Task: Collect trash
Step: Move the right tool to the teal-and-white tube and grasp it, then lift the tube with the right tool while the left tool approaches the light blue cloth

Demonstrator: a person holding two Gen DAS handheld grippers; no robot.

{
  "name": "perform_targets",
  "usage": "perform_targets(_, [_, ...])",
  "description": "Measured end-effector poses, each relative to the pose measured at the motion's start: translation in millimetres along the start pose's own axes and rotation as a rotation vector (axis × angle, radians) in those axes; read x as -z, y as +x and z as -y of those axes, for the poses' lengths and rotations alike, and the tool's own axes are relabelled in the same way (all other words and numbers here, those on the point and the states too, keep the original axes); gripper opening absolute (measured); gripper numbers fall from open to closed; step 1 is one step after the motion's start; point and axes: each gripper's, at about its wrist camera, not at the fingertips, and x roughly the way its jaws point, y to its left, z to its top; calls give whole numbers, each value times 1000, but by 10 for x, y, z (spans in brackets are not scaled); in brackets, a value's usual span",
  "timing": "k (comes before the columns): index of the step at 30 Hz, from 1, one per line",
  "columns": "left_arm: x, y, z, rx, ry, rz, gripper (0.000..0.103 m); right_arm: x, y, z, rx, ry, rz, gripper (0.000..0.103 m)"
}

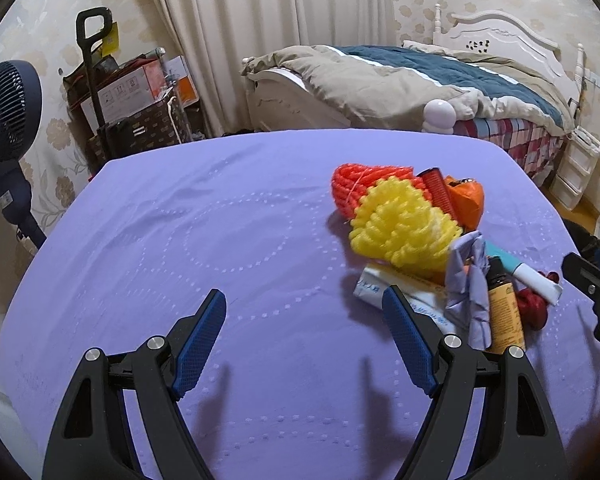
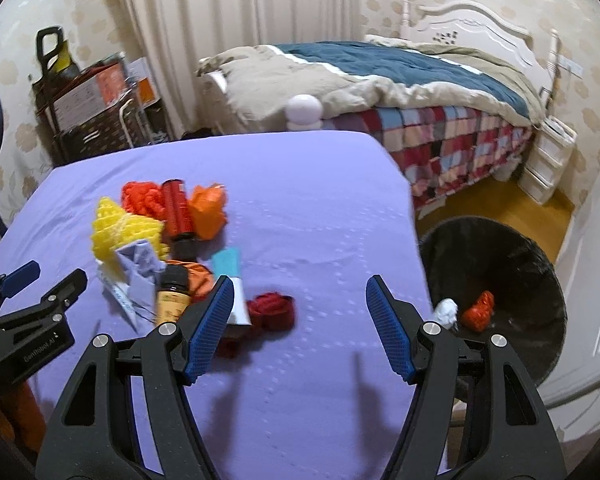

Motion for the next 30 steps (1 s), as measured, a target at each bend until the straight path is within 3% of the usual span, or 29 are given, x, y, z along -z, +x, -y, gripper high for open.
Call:
perform_targets(7, [39,26,-110,-9,-22,-10,78,-74,236,-257,-50,-73,-57,39])
perform_targets(13, [69,53,-131,-5,-30,-21,78,-47,352,-337,-84,-96,-110,23])
perform_targets(17, [97,73,-102,7,-28,-29,78,5,325,-363,-76,-111,-108,21])
perform_targets(18, [106,77,-91,10,-27,-31,78,10,315,-354,-79,-108,-106,16])
perform_targets(30, [145,23,73,33,-5,-29,78,-4,150,-177,-79,-41,-59,15])
